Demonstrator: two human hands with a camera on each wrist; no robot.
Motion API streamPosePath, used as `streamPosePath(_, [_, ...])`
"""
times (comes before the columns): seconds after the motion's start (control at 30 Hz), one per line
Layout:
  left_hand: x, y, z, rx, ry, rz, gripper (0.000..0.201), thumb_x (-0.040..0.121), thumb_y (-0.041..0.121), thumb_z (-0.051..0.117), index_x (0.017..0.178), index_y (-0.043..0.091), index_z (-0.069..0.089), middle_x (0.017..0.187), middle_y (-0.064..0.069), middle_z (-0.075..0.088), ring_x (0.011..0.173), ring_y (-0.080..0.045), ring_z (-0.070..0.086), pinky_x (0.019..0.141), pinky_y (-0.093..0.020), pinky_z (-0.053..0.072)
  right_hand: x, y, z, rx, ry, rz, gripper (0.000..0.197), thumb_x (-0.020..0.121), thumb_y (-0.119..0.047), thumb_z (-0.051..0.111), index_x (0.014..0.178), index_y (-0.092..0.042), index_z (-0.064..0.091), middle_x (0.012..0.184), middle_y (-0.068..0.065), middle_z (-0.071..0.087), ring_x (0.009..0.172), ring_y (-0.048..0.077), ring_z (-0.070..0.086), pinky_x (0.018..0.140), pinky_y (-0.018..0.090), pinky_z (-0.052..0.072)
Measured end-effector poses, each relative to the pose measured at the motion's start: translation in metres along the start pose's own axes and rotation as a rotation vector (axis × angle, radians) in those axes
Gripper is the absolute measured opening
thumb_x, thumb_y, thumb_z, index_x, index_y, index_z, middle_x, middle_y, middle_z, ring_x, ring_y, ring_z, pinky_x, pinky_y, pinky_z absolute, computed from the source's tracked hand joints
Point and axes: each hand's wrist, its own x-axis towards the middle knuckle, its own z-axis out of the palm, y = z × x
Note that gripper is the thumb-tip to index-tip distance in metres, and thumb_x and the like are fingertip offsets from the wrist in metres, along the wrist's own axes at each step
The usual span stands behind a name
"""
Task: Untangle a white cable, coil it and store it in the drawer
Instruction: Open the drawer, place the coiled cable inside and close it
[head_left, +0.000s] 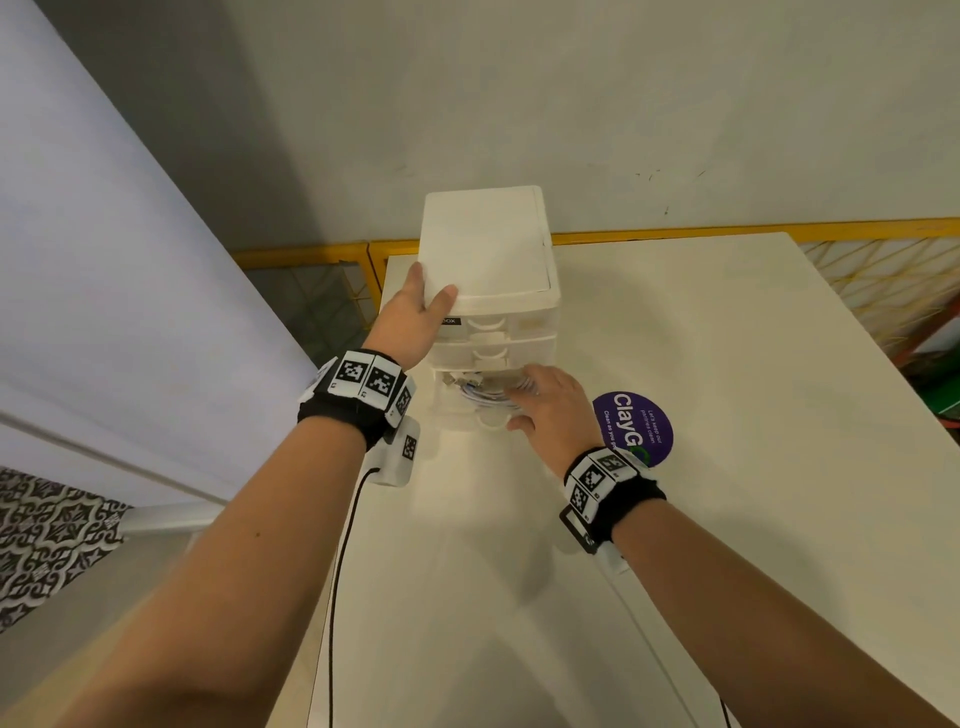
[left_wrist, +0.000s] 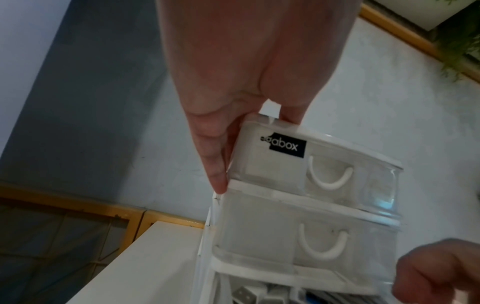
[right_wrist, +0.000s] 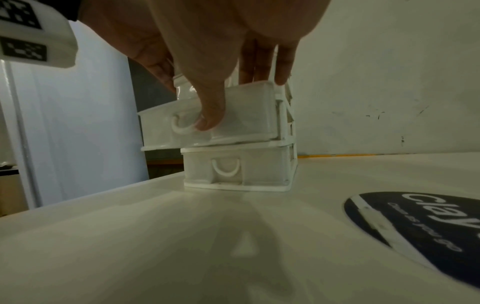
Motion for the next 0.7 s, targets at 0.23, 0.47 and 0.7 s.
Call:
streamPosePath(0.23, [0.001,0.001,0.0,0.03,-0.007,-0.014,0.066,0.1,0.041,0.036,0.152,0.011,0.008,0.148,-0.013,0.039,0.133,-0.028,0.04,0.103,-0.031,0.031,0.012,-0.003,-0.008,-0.02,-0.026,0.081,0.026,0.077,-0.026,0.069,0.102,-0.02,0.07,0.092,0.01,0.06,0.094,0.032,0.053,0.084,0.042,0.037])
streamPosePath(0.47, [-0.003,0.003,-0.001,0.038,-0.011,-0.024,0.067,0.1,0.043,0.035,0.152,0.011,0.007,0.15,-0.013,0.036,0.136,-0.027,0.036,0.105,-0.031,0.029,0.02,0.003,-0.002,0.148,0.082,0.248,0.042,0.068,-0.03,0.076,0.101,-0.009,0.059,0.101,0.01,0.057,0.097,0.029,0.051,0.086,0.036,0.039])
streamPosePath(0.7, [-0.002,0.001,0.0,0.025,0.001,-0.027,0.066,0.1,0.043,0.036,0.152,0.012,0.009,0.148,-0.013,0.039,0.133,-0.027,0.039,0.101,-0.029,0.03,0.015,0.015,0.005,0.702,0.127,0.671,0.105,0.06,-0.031,0.084,0.142,-0.019,0.02,0.138,0.013,0.04,0.125,0.028,0.044,0.102,0.046,0.042])
